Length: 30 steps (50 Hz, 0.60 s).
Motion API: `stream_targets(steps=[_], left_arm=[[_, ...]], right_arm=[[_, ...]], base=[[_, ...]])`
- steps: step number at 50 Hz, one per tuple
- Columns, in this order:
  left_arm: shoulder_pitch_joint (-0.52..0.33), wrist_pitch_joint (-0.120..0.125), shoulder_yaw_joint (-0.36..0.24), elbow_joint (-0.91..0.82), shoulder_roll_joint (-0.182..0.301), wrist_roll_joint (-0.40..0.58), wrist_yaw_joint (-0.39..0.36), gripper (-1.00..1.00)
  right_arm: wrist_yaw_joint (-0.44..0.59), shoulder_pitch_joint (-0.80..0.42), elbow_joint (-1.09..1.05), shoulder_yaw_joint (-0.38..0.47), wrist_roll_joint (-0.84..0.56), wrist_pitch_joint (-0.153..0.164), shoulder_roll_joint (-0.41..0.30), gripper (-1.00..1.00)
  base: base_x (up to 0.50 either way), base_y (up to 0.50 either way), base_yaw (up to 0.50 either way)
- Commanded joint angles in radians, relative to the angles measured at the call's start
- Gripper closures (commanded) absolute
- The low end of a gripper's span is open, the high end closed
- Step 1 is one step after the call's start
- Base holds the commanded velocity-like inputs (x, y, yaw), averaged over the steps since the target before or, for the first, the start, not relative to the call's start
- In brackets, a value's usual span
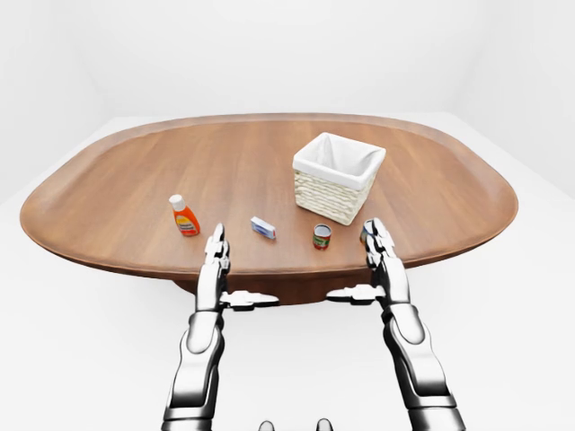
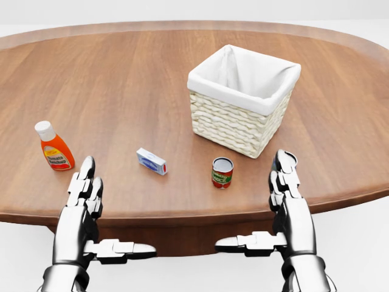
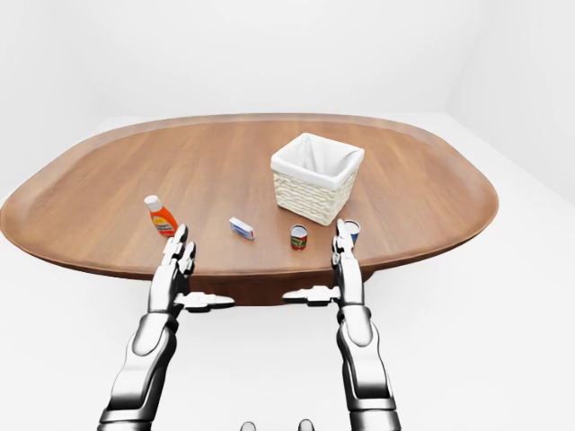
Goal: Pick up the ketchup, and put it in the basket.
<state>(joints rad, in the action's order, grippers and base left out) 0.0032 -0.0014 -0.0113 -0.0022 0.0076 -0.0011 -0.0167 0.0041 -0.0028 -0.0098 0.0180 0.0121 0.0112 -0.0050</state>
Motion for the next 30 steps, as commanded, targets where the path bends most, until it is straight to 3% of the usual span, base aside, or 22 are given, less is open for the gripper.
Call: stream_targets(steps=[1, 4, 12, 15, 18, 25, 30], left_arm=[[0.011, 0.003, -0.021, -0.02, 0.012, 0.001, -0.028, -1.0], [0.012, -0.006, -0.02, -0.014, 0.011, 0.006, -0.027, -1.0], [0.027, 0.01, -0.019, -0.049, 0.01, 0.005, -0.031, -1.0], [0.056, 0.05, -0.018, -0.132, 0.01, 0.001, -0.038, -1.0], [0.101, 0.089, -0.022, -0.248, 0.011, -0.004, -0.051, -1.0], [0.19, 0.089, -0.055, -0.472, 0.008, -0.038, -0.098, -1.0], [0.195, 0.089, -0.086, -0.506, 0.004, -0.05, -0.123, -1.0]], right_arm=[[0.002, -0.001, -0.036, 0.024, 0.027, 0.027, -0.008, -1.0], [0.002, -0.001, -0.029, 0.021, 0.022, 0.023, -0.01, -1.0], [0.008, 0.022, -0.078, 0.006, 0.002, 0.035, -0.007, -1.0], [0.002, 0.058, -0.178, -0.009, -0.023, 0.073, -0.005, -1.0], [0.003, 0.106, -0.299, -0.026, -0.05, 0.076, -0.002, -1.0], [0.009, 0.195, -0.565, -0.068, -0.096, 0.076, 0.001, -1.0], [0.014, 0.243, -0.697, -0.088, -0.122, 0.076, -0.006, -1.0]], base=[[0.0, 0.0, 0.0], [0.0, 0.0, 0.0], [0.0, 0.0, 0.0], [0.0, 0.0, 0.0], [0.0, 0.0, 0.0], [0.0, 0.0, 0.0], [0.0, 0.0, 0.0]])
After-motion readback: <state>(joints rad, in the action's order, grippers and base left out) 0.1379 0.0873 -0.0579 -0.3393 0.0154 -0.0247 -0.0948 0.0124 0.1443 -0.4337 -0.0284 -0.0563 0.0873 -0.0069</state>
